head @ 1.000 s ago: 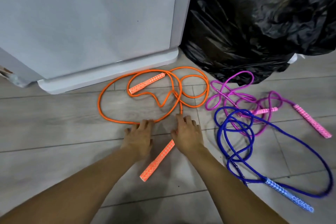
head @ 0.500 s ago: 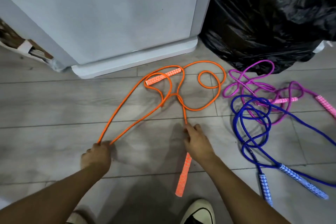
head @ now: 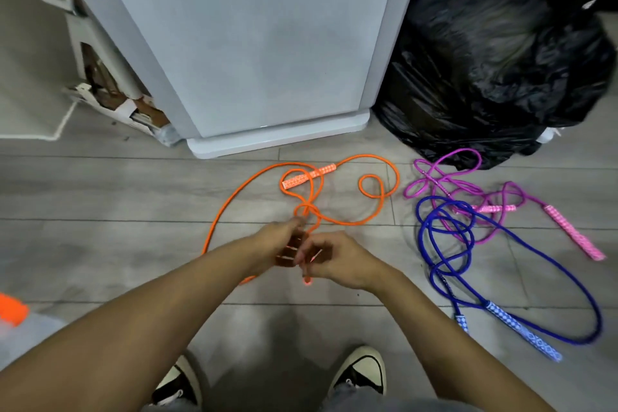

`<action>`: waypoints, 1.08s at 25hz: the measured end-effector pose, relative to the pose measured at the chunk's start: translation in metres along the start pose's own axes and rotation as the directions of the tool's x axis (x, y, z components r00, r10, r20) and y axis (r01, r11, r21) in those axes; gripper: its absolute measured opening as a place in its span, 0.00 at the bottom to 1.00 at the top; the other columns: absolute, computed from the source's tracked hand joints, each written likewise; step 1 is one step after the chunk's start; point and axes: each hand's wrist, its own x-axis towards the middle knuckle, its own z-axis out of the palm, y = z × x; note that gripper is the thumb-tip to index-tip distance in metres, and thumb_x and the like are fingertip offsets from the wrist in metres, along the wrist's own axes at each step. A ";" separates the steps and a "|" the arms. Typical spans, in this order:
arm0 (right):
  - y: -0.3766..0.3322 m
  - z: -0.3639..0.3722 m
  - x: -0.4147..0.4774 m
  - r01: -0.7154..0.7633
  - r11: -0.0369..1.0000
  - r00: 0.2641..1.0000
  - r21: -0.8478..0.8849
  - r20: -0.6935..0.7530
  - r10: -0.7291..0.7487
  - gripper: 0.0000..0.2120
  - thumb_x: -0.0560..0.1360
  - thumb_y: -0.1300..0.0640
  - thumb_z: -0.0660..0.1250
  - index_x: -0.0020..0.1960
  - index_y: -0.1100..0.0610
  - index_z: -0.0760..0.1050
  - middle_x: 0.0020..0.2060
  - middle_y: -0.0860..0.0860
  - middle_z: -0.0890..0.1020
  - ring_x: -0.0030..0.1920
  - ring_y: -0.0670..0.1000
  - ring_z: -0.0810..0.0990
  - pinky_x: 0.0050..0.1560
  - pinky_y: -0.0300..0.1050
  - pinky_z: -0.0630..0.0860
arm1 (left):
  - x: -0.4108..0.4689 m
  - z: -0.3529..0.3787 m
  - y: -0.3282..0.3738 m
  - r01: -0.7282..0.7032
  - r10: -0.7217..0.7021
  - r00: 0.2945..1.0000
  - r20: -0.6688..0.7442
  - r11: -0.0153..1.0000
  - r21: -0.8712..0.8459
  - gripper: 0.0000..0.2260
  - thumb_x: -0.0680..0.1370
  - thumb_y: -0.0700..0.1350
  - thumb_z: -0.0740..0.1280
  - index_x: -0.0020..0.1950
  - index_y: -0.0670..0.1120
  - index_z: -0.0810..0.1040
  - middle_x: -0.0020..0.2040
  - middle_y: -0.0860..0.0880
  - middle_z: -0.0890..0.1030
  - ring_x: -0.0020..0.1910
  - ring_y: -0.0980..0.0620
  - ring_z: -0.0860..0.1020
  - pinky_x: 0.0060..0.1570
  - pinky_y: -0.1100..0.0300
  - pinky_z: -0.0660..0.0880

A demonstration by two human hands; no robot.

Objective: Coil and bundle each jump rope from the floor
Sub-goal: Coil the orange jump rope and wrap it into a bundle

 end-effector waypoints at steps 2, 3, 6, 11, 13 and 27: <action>-0.008 0.009 -0.009 0.019 1.000 0.995 0.006 0.102 -0.019 0.12 0.70 0.70 0.70 0.47 0.55 0.82 0.40 0.56 0.85 0.40 0.52 0.84 0.48 0.52 0.82 | -0.012 0.005 0.000 -0.045 0.045 0.999 0.014 0.999 -0.018 0.11 0.81 0.48 0.65 0.51 0.41 0.81 0.41 0.42 0.80 0.35 0.47 0.79 0.35 0.60 0.75; -0.010 0.010 -0.011 0.006 1.000 0.999 0.005 0.035 -0.007 0.11 0.71 0.70 0.69 0.46 0.55 0.81 0.40 0.56 0.85 0.39 0.51 0.84 0.44 0.51 0.81 | -0.017 0.002 -0.003 -0.084 0.084 0.996 -0.005 0.996 -0.003 0.09 0.82 0.44 0.64 0.50 0.40 0.81 0.40 0.42 0.78 0.33 0.47 0.78 0.34 0.59 0.76; 0.010 -0.007 -0.004 -0.169 0.969 0.842 -0.179 -0.538 0.047 0.11 0.71 0.65 0.69 0.50 0.55 0.74 0.46 0.52 0.81 0.42 0.52 0.81 0.44 0.51 0.77 | -0.032 -0.013 -0.003 -0.130 0.138 0.988 -0.066 0.985 0.115 0.10 0.81 0.43 0.62 0.50 0.39 0.81 0.34 0.45 0.73 0.28 0.49 0.73 0.33 0.59 0.76; 0.037 -0.002 0.020 -0.328 0.868 0.920 -0.374 -0.335 0.203 0.19 0.76 0.58 0.70 0.65 0.55 0.73 0.54 0.50 0.79 0.53 0.50 0.79 0.56 0.48 0.76 | -0.057 -0.031 0.001 -0.154 0.143 0.988 0.061 0.943 0.296 0.12 0.76 0.49 0.64 0.42 0.42 0.82 0.33 0.45 0.73 0.28 0.49 0.71 0.34 0.58 0.73; 0.016 -0.009 0.026 -0.225 0.920 0.929 -0.322 -0.357 0.102 0.03 0.78 0.61 0.67 0.48 0.56 0.80 0.35 0.51 0.81 0.34 0.43 0.79 0.40 0.44 0.75 | -0.065 -0.043 0.008 -0.186 0.200 0.979 0.029 0.841 0.508 0.12 0.76 0.51 0.65 0.40 0.45 0.80 0.32 0.47 0.71 0.27 0.50 0.70 0.28 0.62 0.71; -0.082 -0.117 -0.014 -0.414 0.889 0.506 0.197 -0.761 0.405 0.09 0.79 0.57 0.62 0.47 0.59 0.79 0.41 0.61 0.84 0.21 0.50 0.73 0.23 0.35 0.61 | -0.160 -0.118 0.058 -0.104 0.508 0.794 -0.332 0.653 0.750 0.17 0.83 0.50 0.58 0.43 0.42 0.78 0.43 0.34 0.79 0.43 0.38 0.80 0.37 0.57 0.71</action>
